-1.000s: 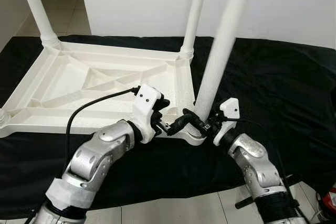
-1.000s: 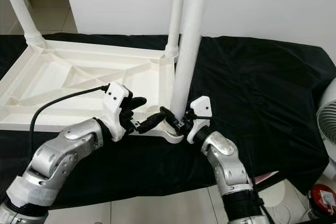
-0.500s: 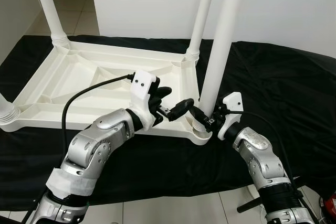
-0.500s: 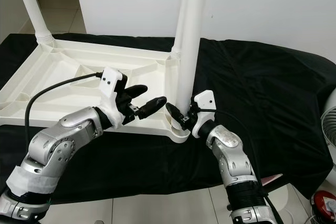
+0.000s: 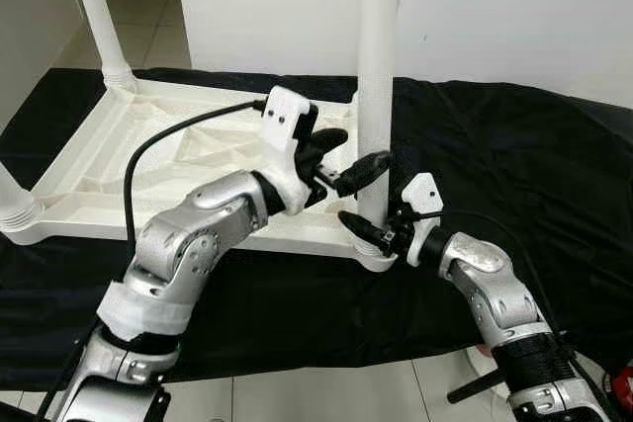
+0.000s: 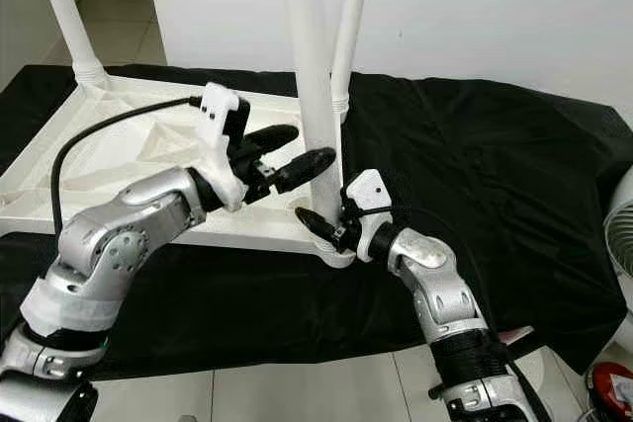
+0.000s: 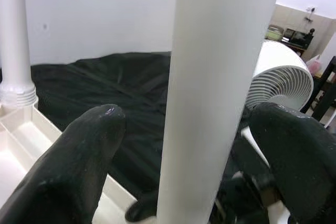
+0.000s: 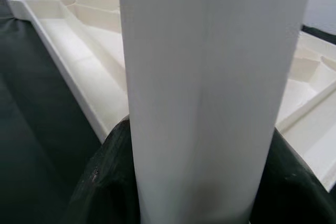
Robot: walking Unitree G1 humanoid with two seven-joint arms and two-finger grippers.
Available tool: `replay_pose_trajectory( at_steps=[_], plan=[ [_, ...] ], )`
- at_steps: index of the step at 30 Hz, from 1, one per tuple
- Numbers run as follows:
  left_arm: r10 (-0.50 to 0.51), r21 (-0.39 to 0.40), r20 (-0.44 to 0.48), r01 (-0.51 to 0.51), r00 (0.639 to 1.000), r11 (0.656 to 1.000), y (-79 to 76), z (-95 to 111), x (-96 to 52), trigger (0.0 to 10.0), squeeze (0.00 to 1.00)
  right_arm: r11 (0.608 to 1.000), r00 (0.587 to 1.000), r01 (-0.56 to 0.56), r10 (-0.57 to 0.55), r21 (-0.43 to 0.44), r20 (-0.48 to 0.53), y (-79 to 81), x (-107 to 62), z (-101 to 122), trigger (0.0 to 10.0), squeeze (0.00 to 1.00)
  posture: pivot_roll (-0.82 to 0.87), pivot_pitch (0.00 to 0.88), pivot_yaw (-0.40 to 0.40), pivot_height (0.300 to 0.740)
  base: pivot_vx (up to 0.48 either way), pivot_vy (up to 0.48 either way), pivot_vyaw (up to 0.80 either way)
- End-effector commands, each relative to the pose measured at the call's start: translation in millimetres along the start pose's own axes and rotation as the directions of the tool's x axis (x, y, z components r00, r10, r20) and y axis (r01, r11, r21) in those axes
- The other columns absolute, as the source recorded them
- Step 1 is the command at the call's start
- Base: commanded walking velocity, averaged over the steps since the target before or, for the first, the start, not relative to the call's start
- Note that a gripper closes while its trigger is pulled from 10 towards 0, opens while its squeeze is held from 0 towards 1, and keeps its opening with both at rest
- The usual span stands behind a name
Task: Building children table
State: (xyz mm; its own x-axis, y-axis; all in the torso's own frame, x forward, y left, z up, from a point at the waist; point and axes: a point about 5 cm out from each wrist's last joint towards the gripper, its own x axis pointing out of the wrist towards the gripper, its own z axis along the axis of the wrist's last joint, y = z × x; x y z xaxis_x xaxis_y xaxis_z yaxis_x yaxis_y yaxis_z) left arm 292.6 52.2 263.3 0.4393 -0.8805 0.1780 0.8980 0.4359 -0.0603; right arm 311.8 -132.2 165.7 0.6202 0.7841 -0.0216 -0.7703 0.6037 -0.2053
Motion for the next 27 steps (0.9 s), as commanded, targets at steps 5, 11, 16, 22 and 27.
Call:
replay_pose_trajectory(
  at_steps=[5,11,16,22,27],
  plan=[
    [-0.225,-0.016,0.044,0.226,0.973,0.974,-9.9,10.1,5.5,10.0,0.00,0.999,0.999,-0.043,0.042,-0.030,-0.020,1.1,0.2,3.5,10.0,0.00,0.06,0.007,-0.059,0.740,0.000,0.000,0.00],
    [-0.256,-0.048,0.083,0.261,0.963,0.964,-13.0,17.7,8.6,10.0,0.00,0.997,0.997,-0.071,0.070,-0.036,-0.024,1.3,-0.6,5.2,10.0,0.00,0.06,0.009,-0.059,0.740,0.000,0.000,0.00],
    [-0.284,-0.059,0.105,0.291,0.953,0.955,-15.4,22.2,10.4,2.0,0.00,0.996,0.997,-0.076,0.075,-0.037,-0.027,0.1,0.0,6.1,10.0,0.00,0.06,0.008,-0.059,0.740,0.000,0.000,0.00],
    [-0.292,-0.072,0.116,0.301,0.949,0.951,-15.8,23.1,11.4,0.0,0.00,0.996,0.997,-0.079,0.078,-0.030,-0.026,-0.7,1.1,7.3,10.0,0.00,0.06,0.007,-0.058,0.740,0.000,0.000,0.00],
    [-0.288,-0.071,0.123,0.298,0.950,0.952,-14.8,24.3,11.6,0.0,0.00,0.997,0.997,-0.080,0.079,-0.013,-0.026,-1.8,2.1,8.6,10.0,0.00,0.06,0.011,-0.057,0.740,0.000,0.000,0.00]
  ],
)
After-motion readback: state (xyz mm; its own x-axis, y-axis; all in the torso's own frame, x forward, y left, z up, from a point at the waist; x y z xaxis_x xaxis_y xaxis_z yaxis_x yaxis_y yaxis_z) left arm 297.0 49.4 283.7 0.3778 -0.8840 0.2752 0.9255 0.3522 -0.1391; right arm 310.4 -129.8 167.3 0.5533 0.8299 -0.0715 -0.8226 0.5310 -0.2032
